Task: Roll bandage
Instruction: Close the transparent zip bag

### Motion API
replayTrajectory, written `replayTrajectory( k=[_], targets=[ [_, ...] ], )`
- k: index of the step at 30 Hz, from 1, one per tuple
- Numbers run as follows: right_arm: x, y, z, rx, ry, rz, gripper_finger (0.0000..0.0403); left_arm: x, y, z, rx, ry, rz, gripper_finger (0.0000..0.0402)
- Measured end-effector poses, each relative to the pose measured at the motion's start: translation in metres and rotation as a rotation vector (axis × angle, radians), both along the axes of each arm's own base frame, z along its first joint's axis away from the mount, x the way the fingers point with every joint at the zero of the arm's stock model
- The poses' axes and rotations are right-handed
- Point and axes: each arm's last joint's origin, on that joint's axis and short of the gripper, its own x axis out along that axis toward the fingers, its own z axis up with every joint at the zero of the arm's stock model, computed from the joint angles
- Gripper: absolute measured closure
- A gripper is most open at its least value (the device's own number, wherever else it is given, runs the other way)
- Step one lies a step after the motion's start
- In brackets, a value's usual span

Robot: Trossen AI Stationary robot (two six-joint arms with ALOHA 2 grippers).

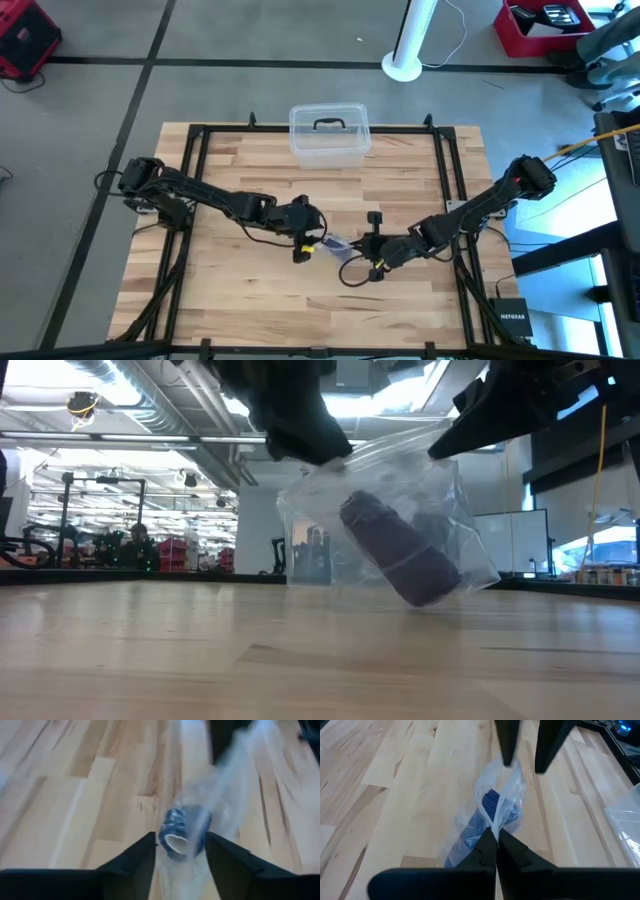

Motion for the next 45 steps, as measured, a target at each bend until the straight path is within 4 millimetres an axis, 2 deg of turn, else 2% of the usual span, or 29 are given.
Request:
replayTrajectory(
  k=[3, 6, 9, 11, 15, 19, 22, 32, 41, 45],
  targets=[
    [0.000, -0.001, 0.000, 0.004, -0.010, -0.038, 0.0400, -0.009, 0.001, 0.023, 0.063, 0.047, -0.029, 0.0216],
    [0.000, -0.002, 0.000, 0.011, -0.019, -0.069, 0.0400, -0.027, 0.002, 0.049, 0.069, 0.055, -0.006, 0.0211],
    [0.000, -0.003, 0.001, 0.017, -0.038, -0.117, 0.0399, -0.054, -0.002, 0.056, 0.087, 0.056, 0.010, 0.0219],
    [0.001, -0.006, 0.001, 0.027, -0.050, -0.153, 0.0399, -0.071, -0.006, 0.048, 0.084, 0.025, 0.030, 0.0225],
    [0.002, -0.011, -0.004, 0.078, -0.049, -0.199, 0.0399, -0.091, -0.012, 0.002, 0.027, -0.097, 0.028, 0.0239],
    [0.001, -0.013, -0.006, 0.099, -0.048, -0.211, 0.0399, -0.099, -0.010, -0.041, -0.038, -0.246, 0.041, 0.0252],
    [0.002, -0.012, -0.005, 0.118, -0.060, -0.204, 0.0399, -0.099, -0.005, -0.062, -0.036, -0.254, 0.064, 0.0259],
    [0.003, -0.011, -0.003, 0.138, -0.073, -0.191, 0.0398, -0.079, 0.013, -0.085, 0.038, -0.234, 0.104, 0.0266],
    [0.003, -0.011, -0.003, 0.135, -0.070, -0.189, 0.0398, -0.078, 0.016, -0.086, 0.082, -0.223, 0.062, 0.0266],
    [0.003, -0.011, -0.003, 0.122, -0.069, -0.181, 0.0398, -0.076, 0.015, -0.095, 0.096, -0.202, 0.054, 0.0267]
  ],
)
